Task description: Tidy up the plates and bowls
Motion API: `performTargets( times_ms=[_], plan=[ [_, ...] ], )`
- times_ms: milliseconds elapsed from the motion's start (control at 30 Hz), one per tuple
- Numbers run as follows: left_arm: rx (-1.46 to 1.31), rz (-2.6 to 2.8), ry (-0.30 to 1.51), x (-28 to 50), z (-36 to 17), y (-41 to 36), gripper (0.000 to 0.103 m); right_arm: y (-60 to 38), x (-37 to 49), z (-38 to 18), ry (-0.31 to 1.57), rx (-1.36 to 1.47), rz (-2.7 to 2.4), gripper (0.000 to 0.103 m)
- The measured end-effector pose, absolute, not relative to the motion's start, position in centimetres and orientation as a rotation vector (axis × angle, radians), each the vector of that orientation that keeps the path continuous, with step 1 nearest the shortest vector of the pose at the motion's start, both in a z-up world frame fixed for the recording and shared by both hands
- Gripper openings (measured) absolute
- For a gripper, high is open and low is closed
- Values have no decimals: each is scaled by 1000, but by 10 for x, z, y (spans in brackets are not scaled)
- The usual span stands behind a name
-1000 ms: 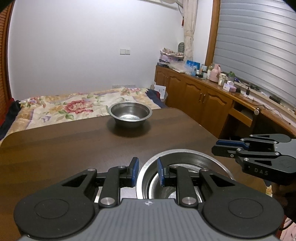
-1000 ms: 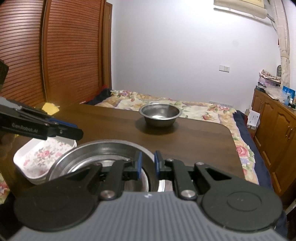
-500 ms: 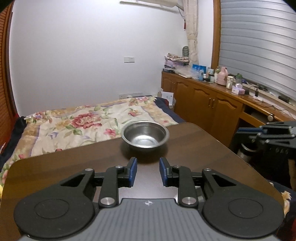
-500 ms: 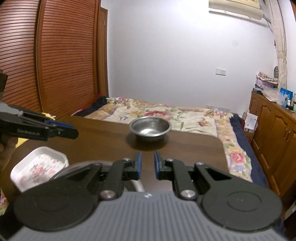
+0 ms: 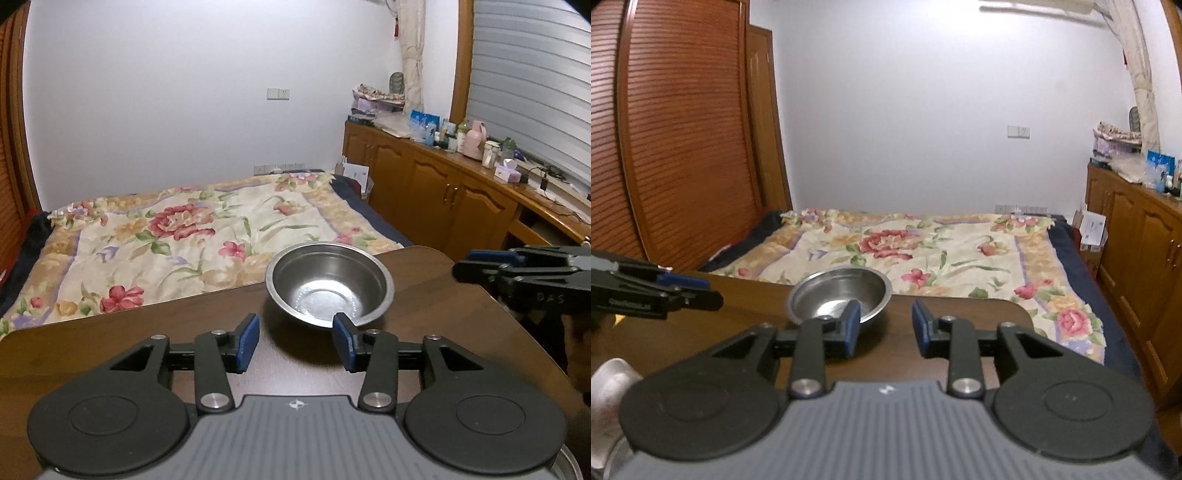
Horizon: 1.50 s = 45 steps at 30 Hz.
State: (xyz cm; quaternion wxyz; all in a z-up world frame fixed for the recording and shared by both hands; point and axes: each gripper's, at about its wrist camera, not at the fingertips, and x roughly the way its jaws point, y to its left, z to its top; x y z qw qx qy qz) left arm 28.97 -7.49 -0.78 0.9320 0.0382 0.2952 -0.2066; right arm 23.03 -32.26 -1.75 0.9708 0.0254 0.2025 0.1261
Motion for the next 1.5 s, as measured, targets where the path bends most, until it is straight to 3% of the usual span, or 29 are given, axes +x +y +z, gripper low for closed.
performTargets(
  times_ms=[100,233,900,1133,1500],
  plan=[
    [57,-424,624,305,-13,-76,49,-317,251,-27,437,55,270,36],
    [57,-415,630,319,-19,-81,49,-315,273,-35,469,99,294,47],
    [11,-429,686,359,-43,-88,49,-301,324,-63,544,179,329,47],
    [15,-435,693,362,-45,-93,38,-300,324,-62,542,187,350,47],
    [23,-439,698,363,-49,-94,34,-299,326,-63,544,202,372,47]
  ],
)
